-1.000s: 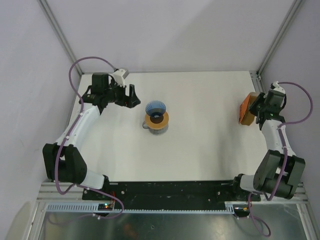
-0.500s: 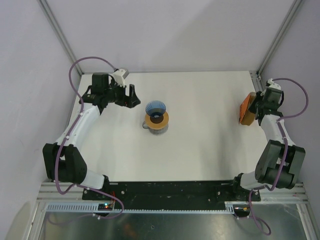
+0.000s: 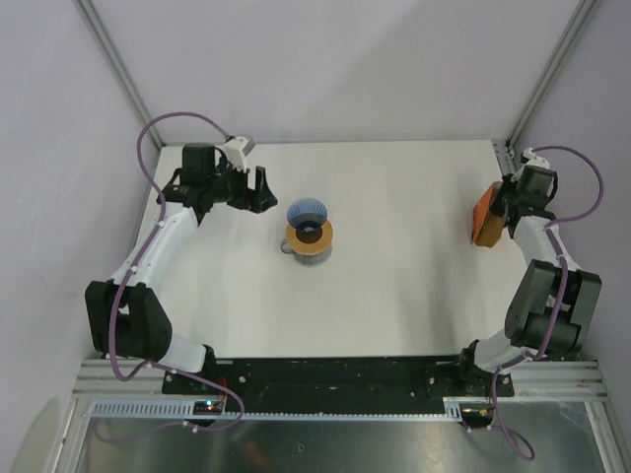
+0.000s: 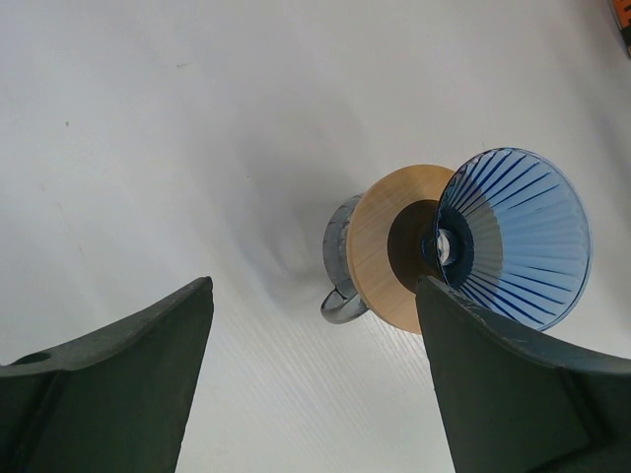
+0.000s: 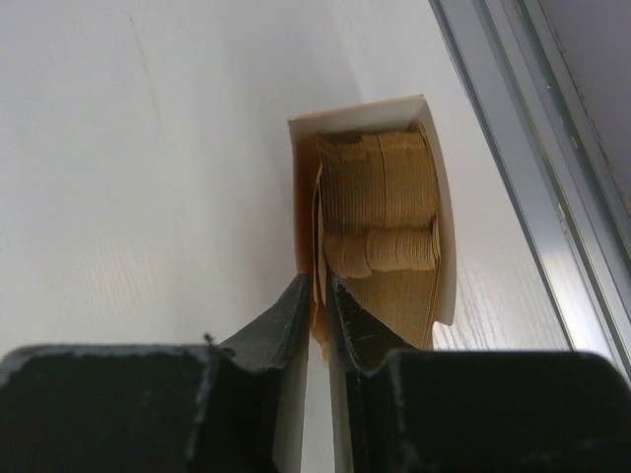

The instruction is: Place the coffee filter in the dripper

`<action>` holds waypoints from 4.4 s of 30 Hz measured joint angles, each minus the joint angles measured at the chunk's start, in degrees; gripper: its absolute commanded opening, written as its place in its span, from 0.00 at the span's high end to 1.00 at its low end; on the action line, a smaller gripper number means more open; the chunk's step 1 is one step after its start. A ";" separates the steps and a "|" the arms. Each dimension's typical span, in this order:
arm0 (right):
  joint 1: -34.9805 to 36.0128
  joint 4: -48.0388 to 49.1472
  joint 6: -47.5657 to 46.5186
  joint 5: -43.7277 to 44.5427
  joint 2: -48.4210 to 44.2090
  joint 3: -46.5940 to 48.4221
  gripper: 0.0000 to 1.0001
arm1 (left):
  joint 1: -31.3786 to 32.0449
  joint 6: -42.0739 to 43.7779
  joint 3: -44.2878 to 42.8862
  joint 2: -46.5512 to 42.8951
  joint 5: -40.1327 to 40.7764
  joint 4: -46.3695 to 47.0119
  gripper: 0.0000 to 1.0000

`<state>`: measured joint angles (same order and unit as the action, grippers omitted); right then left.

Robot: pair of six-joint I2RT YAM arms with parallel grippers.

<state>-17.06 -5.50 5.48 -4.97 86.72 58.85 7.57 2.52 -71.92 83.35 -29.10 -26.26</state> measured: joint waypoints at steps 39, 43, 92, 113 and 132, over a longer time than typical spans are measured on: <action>0.70 -0.28 -2.51 2.99 1.11 2.49 0.86 | 0.00 -0.59 0.00 0.02 -2.64 -0.02 0.12; 0.70 -0.28 -2.51 2.95 1.62 3.19 0.85 | 0.00 -0.59 0.00 0.02 -2.69 -0.02 0.12; 1.64 -3.30 -3.02 2.93 3.50 3.56 0.85 | -0.02 -0.59 0.00 1.14 -4.09 -0.04 0.12; 1.40 -3.67 -2.99 2.40 3.39 3.56 1.00 | -0.04 -0.59 0.00 1.66 -4.22 -0.07 0.13; 0.92 -3.21 -1.29 2.69 -7.34 3.65 1.00 | -0.04 -0.59 0.00 1.73 -4.33 -0.04 0.12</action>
<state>-16.14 -8.71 4.19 -2.28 79.37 62.50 7.53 1.93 -71.92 85.08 -33.43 -26.30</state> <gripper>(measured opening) 0.010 0.876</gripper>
